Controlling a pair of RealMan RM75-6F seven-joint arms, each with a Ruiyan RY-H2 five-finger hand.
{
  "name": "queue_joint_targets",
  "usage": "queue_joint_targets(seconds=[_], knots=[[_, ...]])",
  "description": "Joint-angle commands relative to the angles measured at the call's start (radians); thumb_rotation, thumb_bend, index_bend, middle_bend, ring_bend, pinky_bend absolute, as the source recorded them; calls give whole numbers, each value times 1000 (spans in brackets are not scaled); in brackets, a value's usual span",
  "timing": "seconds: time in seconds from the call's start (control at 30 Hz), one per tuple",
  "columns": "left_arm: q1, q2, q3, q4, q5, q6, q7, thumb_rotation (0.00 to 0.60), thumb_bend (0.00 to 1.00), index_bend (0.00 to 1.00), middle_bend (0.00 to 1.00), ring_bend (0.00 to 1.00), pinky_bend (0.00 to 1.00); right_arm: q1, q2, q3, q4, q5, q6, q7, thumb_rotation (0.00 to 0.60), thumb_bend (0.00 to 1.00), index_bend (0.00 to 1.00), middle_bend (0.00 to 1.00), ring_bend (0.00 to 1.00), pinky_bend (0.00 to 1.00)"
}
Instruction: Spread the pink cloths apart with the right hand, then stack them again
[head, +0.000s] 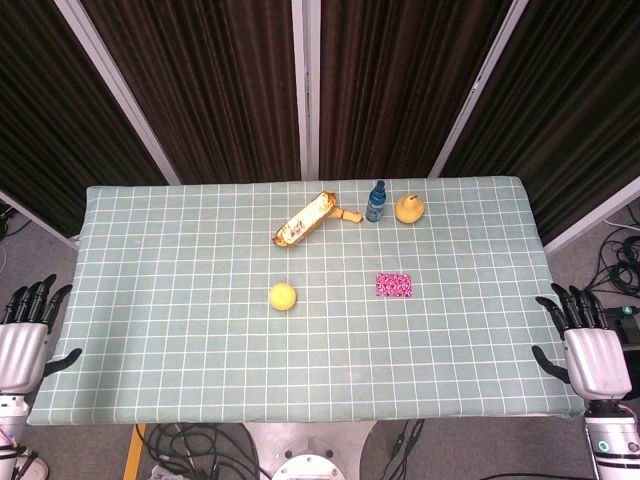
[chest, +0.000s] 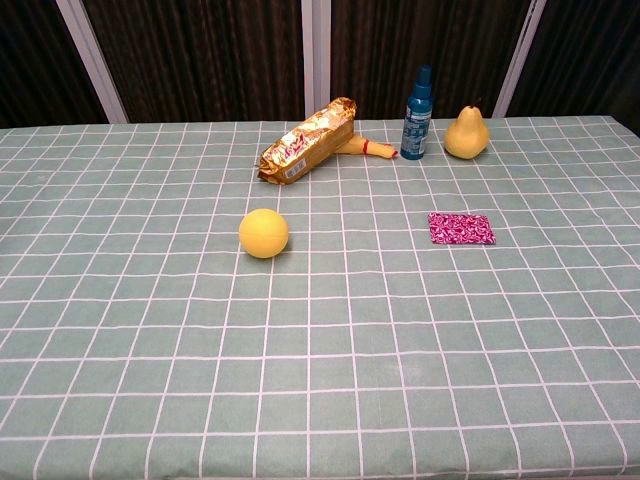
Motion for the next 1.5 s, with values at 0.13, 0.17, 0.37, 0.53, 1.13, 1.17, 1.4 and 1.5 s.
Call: queue_joint_targets(seconds=[0.13,0.17,0.37,0.53,1.13,1.17,1.4,1.5], knots=[[0,2,0,-6,1,-1,3,600,41,170,136,98,101,-3,5,0,-3,-8,10,1,600,170,194,65,0,0],[0,2,0,-7,1,-2,3,600,41,170,136,98,101,-4,5,-1,-3,-8,11,2,600,169,194,65,0,0],[3,8,3,-12,-1,-4,4,600,41,170,136,98,100,-7,5,-3,-3,-10,14,6,600,168,195,65,0,0],[2,15,7,-19,-9,-19,3,600,41,171,136,98,100,-5,3,-5,-4,-11,8,0,600,168,195,66,0,0],[2,7,4,-4,-12,-20,-8,600,41,171,136,98,100,188,-85,77,-18,118,-272,-79,600,418,217,13,0,0],[3,8,5,-4,-11,-20,-9,600,41,171,136,98,100,208,-99,86,-9,136,-301,-79,600,457,242,12,0,0],[11,16,9,-13,-4,-7,-8,600,40,170,136,98,100,367,-242,139,120,313,-515,-165,576,560,307,11,0,0],[12,18,10,-17,-3,-5,-5,600,41,171,137,98,101,430,-313,150,206,385,-594,-200,561,568,308,11,0,0]])
